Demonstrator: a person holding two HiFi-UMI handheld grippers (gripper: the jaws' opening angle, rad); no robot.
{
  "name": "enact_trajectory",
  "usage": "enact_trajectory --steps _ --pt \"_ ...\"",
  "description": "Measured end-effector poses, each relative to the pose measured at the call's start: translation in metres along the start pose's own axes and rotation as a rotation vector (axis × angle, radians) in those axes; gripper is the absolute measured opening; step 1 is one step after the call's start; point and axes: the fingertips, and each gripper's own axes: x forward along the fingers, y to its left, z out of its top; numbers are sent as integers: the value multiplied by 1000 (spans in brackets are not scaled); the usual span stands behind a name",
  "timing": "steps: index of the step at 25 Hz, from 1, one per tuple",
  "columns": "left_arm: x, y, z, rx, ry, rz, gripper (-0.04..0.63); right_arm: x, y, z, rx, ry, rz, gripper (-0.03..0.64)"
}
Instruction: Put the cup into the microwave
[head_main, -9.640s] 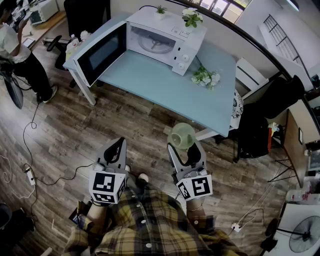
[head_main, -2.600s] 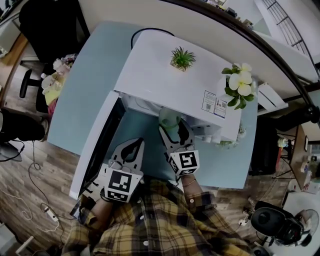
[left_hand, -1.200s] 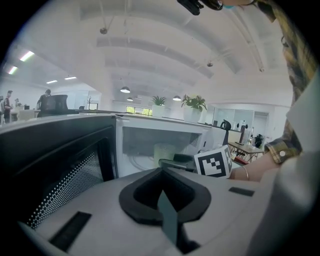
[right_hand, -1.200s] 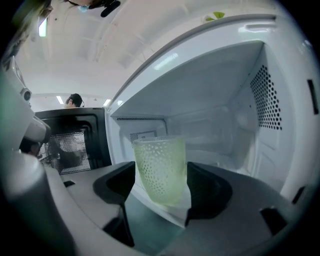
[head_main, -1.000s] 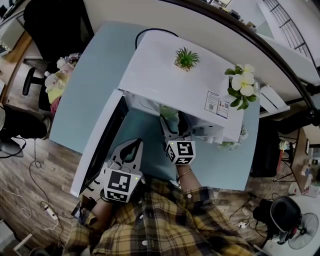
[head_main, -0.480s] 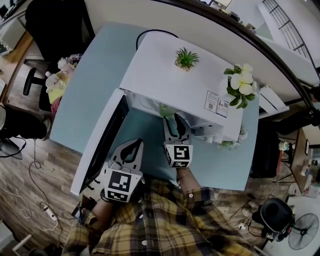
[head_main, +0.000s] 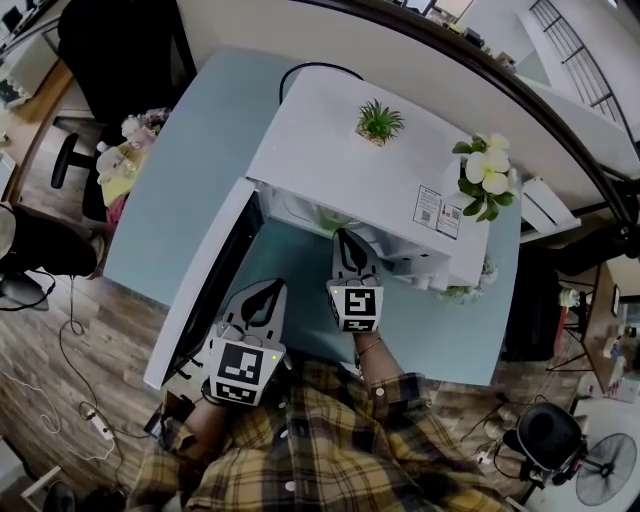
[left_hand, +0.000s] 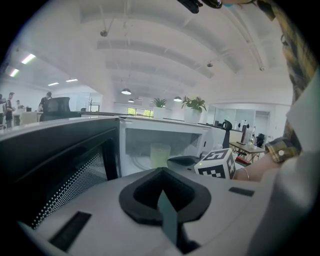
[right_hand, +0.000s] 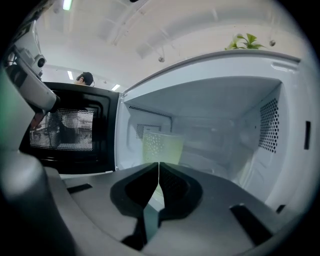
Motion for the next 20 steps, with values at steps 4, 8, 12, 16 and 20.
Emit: enact_trajectory --steps 4,8,12,16,20 --pt "-1 2 0 -2 -2 5 -11 4 1 2 -5 -2 1 5" --pt "-1 4 2 0 -7 9 -11 5 2 3 -6 3 4 4" --pt "-1 7 5 4 -13 12 -11 2 2 4 -3 4 6 3" --pt "0 8 8 7 -19 12 -11 -5 2 6 2 2 12 3" --pt "-1 6 13 14 -29 8 -11 -15 2 12 45 -16 29 3"
